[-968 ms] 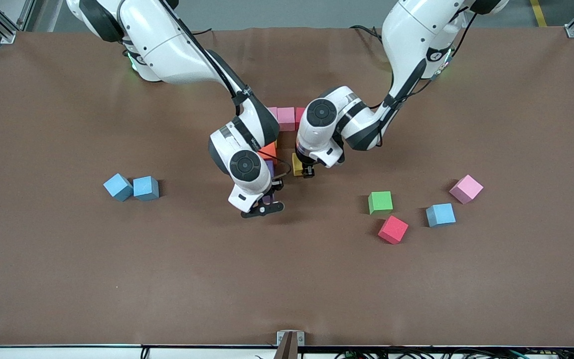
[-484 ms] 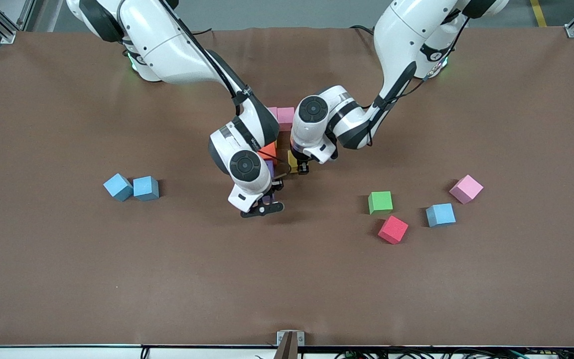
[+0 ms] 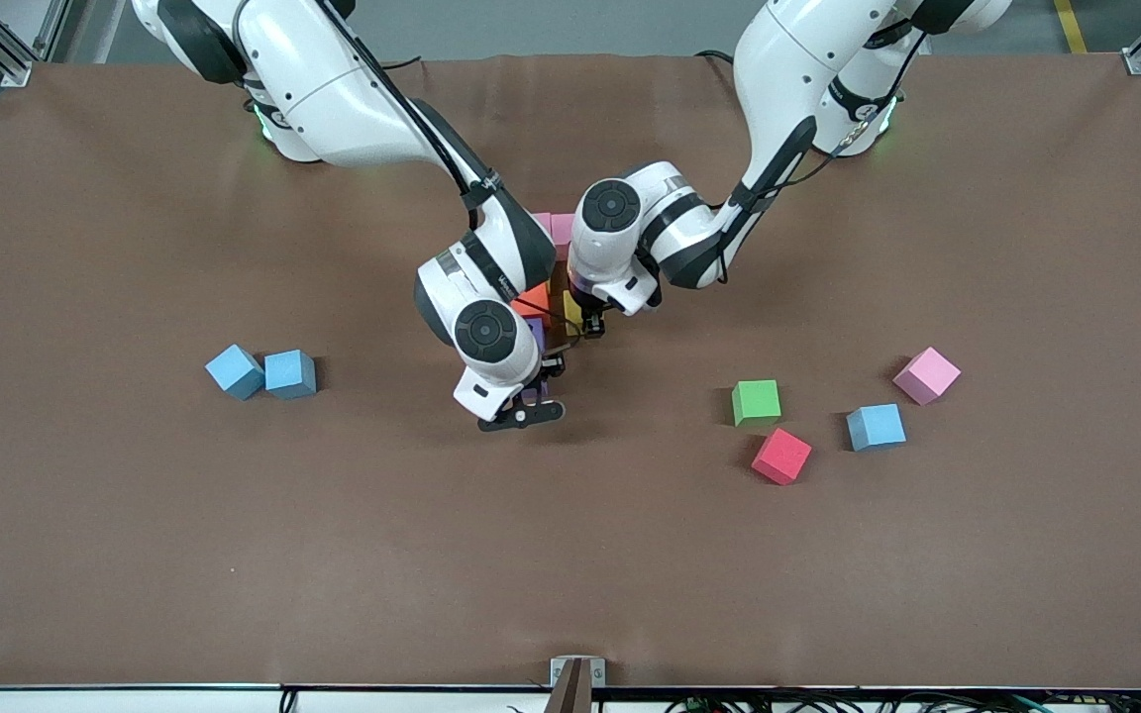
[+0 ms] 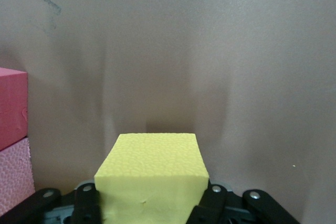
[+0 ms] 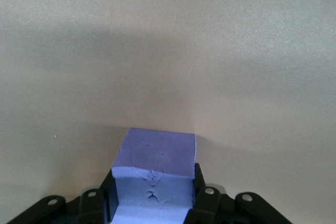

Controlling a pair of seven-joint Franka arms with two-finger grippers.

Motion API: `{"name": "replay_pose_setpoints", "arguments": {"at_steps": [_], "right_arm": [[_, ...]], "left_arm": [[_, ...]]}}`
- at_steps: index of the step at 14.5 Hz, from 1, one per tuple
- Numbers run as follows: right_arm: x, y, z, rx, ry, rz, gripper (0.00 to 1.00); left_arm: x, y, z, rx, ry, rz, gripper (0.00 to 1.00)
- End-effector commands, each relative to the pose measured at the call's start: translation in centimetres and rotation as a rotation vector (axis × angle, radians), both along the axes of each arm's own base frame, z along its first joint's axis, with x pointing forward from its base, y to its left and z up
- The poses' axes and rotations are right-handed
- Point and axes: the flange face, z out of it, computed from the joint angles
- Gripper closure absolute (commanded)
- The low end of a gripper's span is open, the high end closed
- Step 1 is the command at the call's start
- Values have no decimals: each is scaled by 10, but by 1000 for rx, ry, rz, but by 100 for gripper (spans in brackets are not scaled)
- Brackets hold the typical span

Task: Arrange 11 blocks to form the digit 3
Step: 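Place the yellow cube beside the orange cube with the left gripper, then release the yellow cube with the left gripper while the right gripper retracts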

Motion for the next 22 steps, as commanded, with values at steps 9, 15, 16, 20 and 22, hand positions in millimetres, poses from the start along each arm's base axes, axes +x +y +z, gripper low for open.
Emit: {"name": "replay_pose_setpoints", "arguments": {"at_steps": [9, 15, 16, 20, 22], "right_arm": [[6, 4, 12, 25, 5, -23, 0], [28, -45, 133, 31, 37, -53, 0], [28, -64, 160, 20, 57, -65, 0], [9, -136, 259, -19, 142, -110, 0], [-13, -177, 304, -36, 181, -139, 0]], "left_arm": [[0, -9, -7, 11, -38, -33, 97], [-2, -16, -4, 4, -43, -43, 97], [-3, -16, -6, 5, -40, -42, 97], [-10, -22, -6, 6, -39, -52, 97], [-10, -21, -7, 7, -38, -52, 97]]}}
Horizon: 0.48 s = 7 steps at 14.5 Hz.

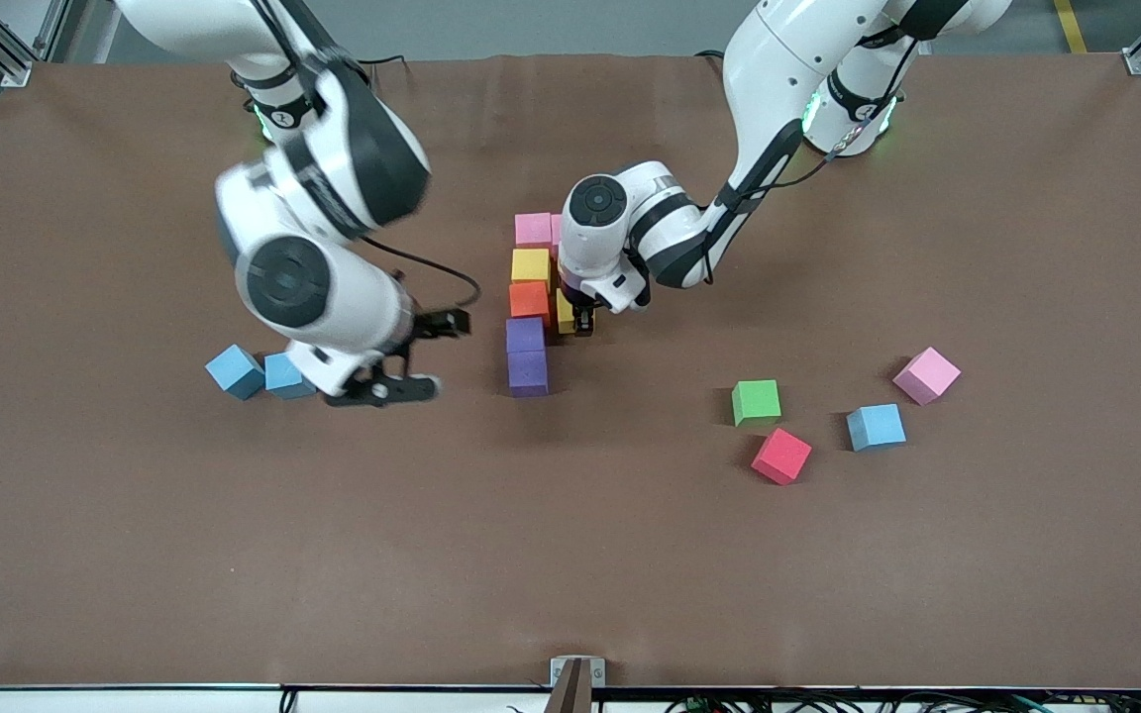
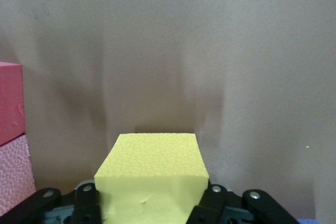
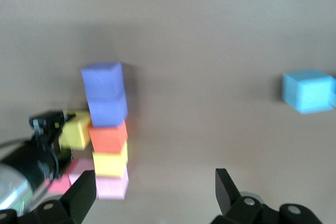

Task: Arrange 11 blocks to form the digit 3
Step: 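Release the yellow cube with the left gripper while the right gripper retracts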

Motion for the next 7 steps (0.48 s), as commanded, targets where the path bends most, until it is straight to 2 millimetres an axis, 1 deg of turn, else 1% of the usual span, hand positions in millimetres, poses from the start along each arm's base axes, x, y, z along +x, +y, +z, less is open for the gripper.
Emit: {"name": "replay_pose_setpoints", "arguments": {"at_steps": [1, 2, 3, 4, 5, 6, 7], "right_arm": [[-43, -50, 54, -2, 40, -28, 0], [-57, -71, 74, -4, 44, -45, 0], [-69, -93, 89, -4, 44, -68, 0], [-85, -112, 104, -2, 39, -86, 0], [-101, -128, 117, 2, 25, -93, 0], [-116, -149, 127, 4, 10, -106, 0], [-125, -170, 133, 12, -1, -104, 0]], "left_arm": [[1, -5, 0, 0, -18, 6, 97], [0, -6, 0, 0, -18, 5, 97], [1, -6, 0, -3, -20, 5, 97], [1, -8, -3, -2, -16, 5, 97], [0, -11, -5, -4, -16, 4, 97], [-5, -16, -6, -5, -14, -5, 97], [-4, -15, -8, -2, -13, -4, 97]]}}
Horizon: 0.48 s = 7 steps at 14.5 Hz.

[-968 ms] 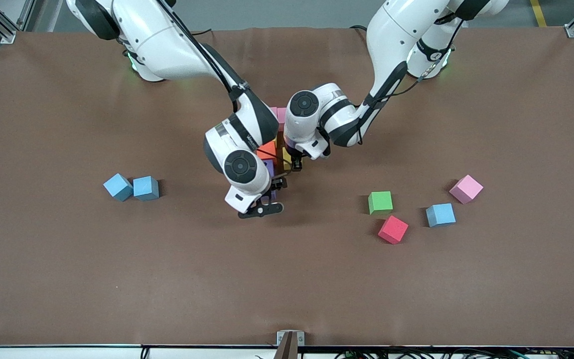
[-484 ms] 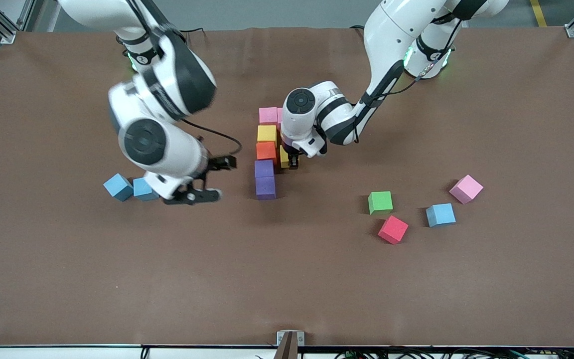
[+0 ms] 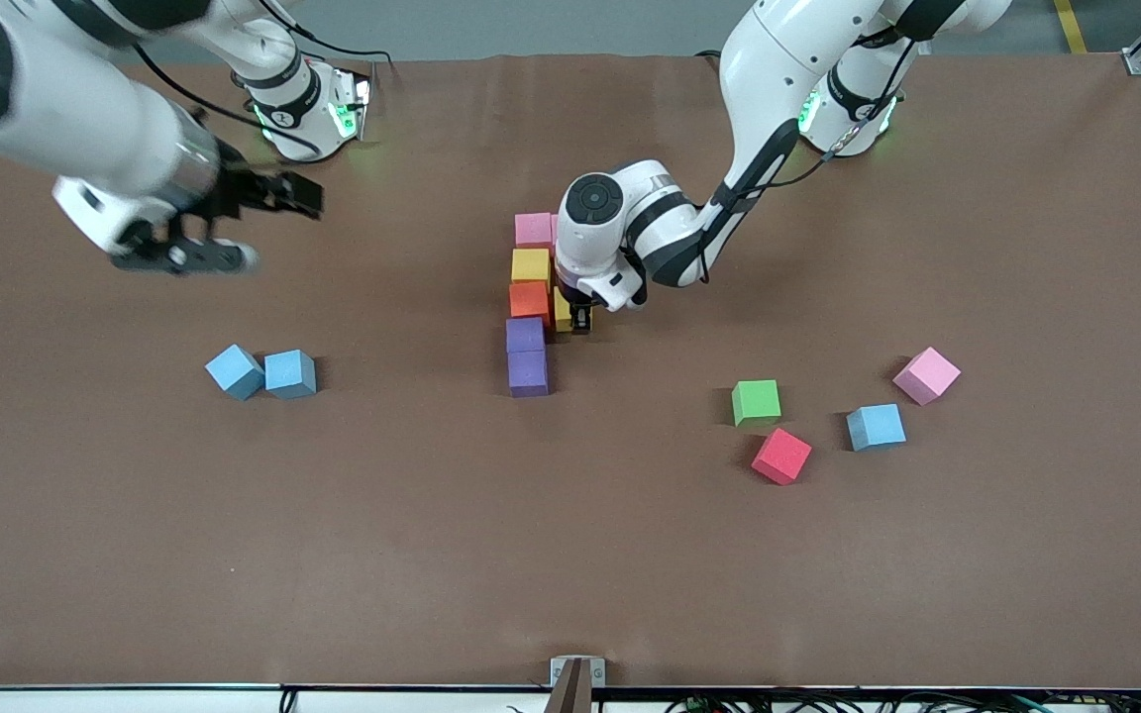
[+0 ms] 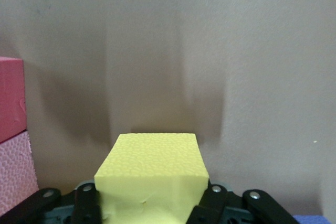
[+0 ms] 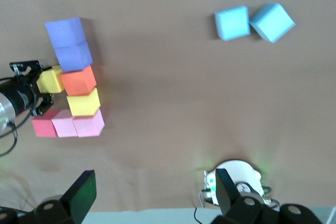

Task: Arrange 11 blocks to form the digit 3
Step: 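Release the yellow cube with the left gripper while the right gripper retracts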

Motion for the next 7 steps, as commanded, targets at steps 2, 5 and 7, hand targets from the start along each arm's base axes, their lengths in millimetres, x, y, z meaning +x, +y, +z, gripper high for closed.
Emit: {"name": "replay_pose_setpoints", "arguments": {"at_steps": [2, 5, 7], "right_arm": [[-50, -85, 10, 37, -39, -3, 0], [-47, -140, 13, 21, -64, 9, 0], [-43, -164, 15, 1, -89, 29, 0]], "left_arm": [[-2, -10, -6, 0, -14, 2, 97], [-3, -11, -8, 3, -10, 1, 97], [-9, -15, -11, 3, -8, -10, 96]]}}
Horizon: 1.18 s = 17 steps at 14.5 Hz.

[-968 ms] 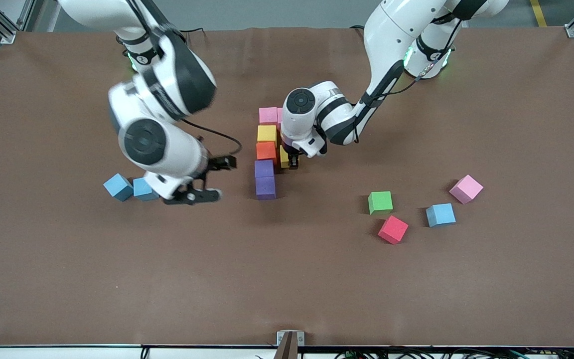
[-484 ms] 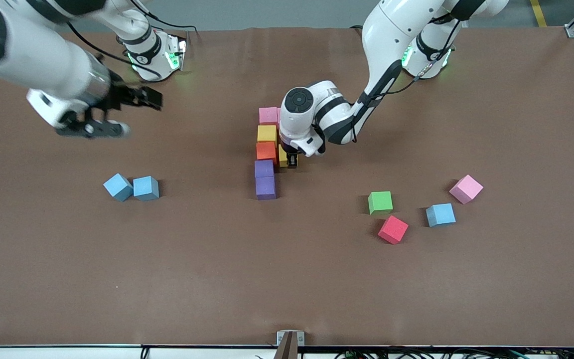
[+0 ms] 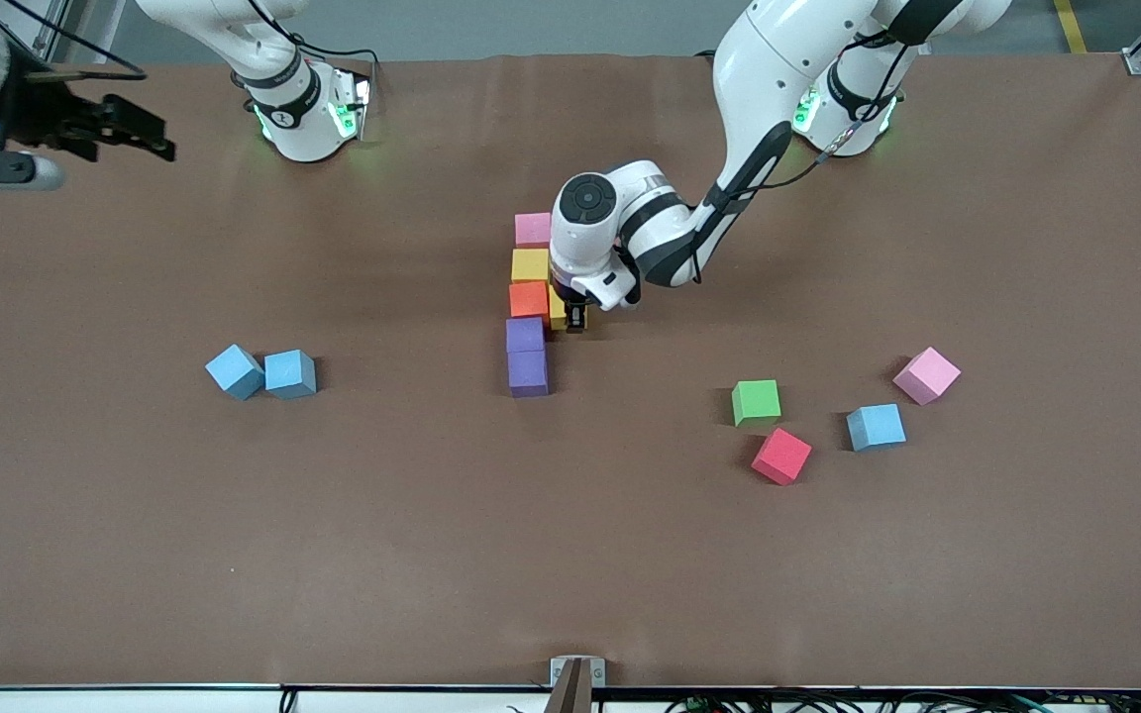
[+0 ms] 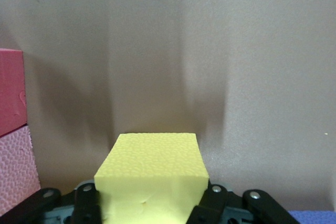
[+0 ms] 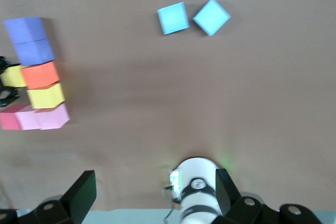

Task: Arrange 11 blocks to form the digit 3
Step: 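Release the yellow cube with the left gripper while the right gripper retracts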

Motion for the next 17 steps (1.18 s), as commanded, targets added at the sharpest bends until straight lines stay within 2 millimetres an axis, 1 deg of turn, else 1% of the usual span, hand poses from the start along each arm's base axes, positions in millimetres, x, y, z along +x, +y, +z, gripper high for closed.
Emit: {"name": "replay_pose_setpoints", "arguments": {"at_steps": [1, 2, 3, 4, 5, 6, 8, 9, 10, 11, 13, 14, 15, 17], "right_arm": [[3, -17, 0, -23, -50, 21, 0], [5, -17, 4, -25, -68, 20, 0], [9, -17, 15, -27, -97, 19, 0], [18, -16, 19, -28, -111, 22, 0], [28, -15, 26, -28, -128, 23, 0], [32, -14, 33, -29, -143, 25, 0], [39, -13, 46, -30, -183, 24, 0], [42, -11, 54, -31, -204, 22, 0], [45, -8, 55, -33, -207, 26, 0], [48, -6, 56, -31, -210, 25, 0], [55, -2, 49, -32, -196, 24, 0], [58, 1, 50, -34, -200, 14, 0], [62, 5, 50, -35, -201, 7, 0], [63, 3, 49, -37, -199, 4, 0]], "left_arm": [[-6, -8, -10, 7, -7, -2, 95], [-7, -9, -11, 8, -6, -3, 94], [-7, -9, -11, 8, -6, -3, 91], [-7, -9, -11, 10, -6, -5, 88], [-5, -7, -11, 10, -6, -3, 82], [-4, -6, -11, 10, -6, 0, 75], [-4, -6, -11, 10, -7, -4, 47], [-4, -7, -11, 10, -8, -9, 18], [-5, -7, -11, 13, -9, -11, 0], [-3, -6, -8, 11, -13, -4, 0], [-3, -7, -3, 13, -16, -6, 0], [-2, -7, 4, 9, -23, -4, 0], [-1, -10, 18, -4, -38, -5, 0], [-4, -13, 38, -2, -50, -13, 0]]}}
